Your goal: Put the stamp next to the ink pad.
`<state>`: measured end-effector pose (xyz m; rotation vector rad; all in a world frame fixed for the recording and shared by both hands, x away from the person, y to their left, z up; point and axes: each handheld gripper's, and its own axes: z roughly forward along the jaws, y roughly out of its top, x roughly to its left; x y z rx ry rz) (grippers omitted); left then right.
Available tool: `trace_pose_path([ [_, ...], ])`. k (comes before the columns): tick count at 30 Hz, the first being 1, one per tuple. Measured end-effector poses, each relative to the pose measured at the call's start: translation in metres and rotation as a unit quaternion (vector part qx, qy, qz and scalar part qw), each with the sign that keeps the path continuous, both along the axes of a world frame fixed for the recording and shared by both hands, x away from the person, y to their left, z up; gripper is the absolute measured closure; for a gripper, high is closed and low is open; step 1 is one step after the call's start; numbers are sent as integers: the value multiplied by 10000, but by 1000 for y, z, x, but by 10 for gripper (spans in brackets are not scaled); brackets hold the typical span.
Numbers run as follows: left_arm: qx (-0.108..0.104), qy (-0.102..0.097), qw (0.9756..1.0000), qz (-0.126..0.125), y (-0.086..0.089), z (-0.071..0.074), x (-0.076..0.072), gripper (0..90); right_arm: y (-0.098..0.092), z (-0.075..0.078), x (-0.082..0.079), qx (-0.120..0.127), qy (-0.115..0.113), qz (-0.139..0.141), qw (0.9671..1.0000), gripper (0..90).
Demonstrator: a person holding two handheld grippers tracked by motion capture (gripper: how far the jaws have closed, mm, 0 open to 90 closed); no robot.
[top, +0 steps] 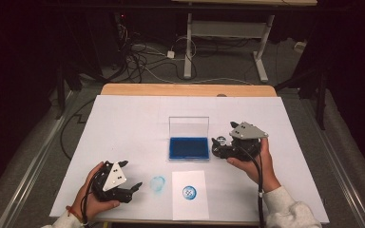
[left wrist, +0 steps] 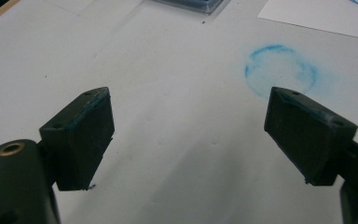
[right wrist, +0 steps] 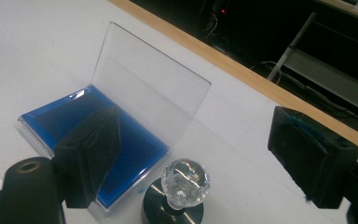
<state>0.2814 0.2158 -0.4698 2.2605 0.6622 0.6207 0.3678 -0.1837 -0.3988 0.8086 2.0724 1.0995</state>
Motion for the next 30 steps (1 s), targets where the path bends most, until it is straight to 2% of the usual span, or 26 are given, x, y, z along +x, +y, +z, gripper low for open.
trace_pose_path([
  [6, -10, -6, 10000, 2, 0, 0, 0, 156, -5, 7, -10, 178, -87, 109, 9997, 174],
  [11, -2, -11, 10000, 5, 0, 0, 0, 156, -7, 11, -18, 231, -136, 250, 9993, 175],
  [18, 3, -17, 10000, 2, 0, 1, 0, 156, -8, 12, -28, 116, -160, 340, 9992, 177],
  [21, 7, -19, 10000, 2, 0, 1, 0, 156, -9, 12, -32, 40, -143, 251, 9996, 182],
  [30, 25, -29, 10000, -5, 0, 1, 0, 156, -14, 15, -48, 66, -226, 339, 9991, 187],
])
